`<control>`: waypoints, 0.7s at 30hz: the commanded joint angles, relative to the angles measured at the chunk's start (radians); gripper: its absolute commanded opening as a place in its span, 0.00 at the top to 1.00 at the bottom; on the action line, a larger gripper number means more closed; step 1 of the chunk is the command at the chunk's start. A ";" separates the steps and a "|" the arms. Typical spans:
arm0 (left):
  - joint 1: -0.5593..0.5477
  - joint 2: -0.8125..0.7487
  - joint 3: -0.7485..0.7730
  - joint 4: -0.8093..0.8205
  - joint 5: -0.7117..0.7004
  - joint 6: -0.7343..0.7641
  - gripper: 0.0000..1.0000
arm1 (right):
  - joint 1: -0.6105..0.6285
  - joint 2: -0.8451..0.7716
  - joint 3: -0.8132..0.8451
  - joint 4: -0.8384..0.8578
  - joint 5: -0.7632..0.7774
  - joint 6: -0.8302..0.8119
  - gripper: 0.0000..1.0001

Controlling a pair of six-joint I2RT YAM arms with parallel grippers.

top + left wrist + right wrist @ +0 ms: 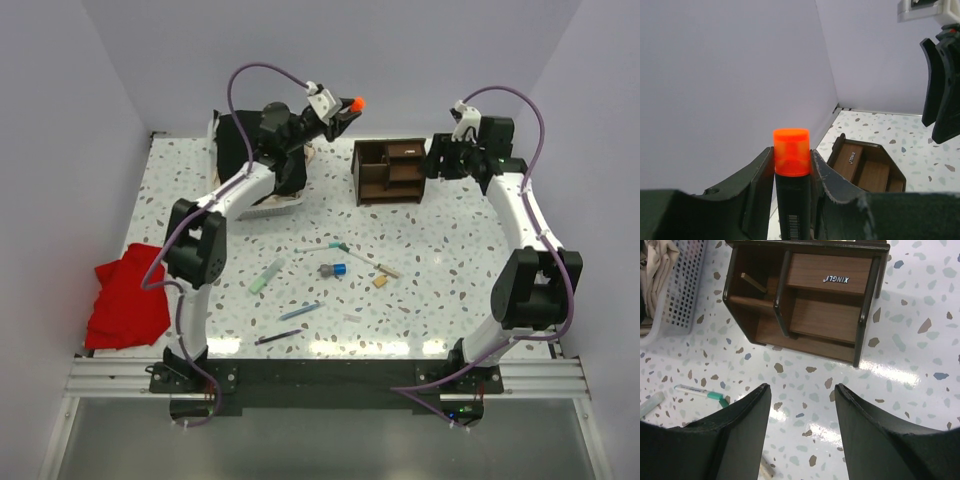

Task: Sort the stationery into containers
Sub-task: Place the pen in the storage box.

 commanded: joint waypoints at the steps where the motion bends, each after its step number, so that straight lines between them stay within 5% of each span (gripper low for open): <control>1: -0.023 0.072 0.077 0.262 -0.020 -0.113 1.00 | -0.004 -0.001 0.062 -0.045 0.045 -0.004 0.42; 21: -0.006 0.252 0.115 0.401 0.029 -0.221 1.00 | 0.003 0.060 0.143 -0.157 0.116 -0.074 0.41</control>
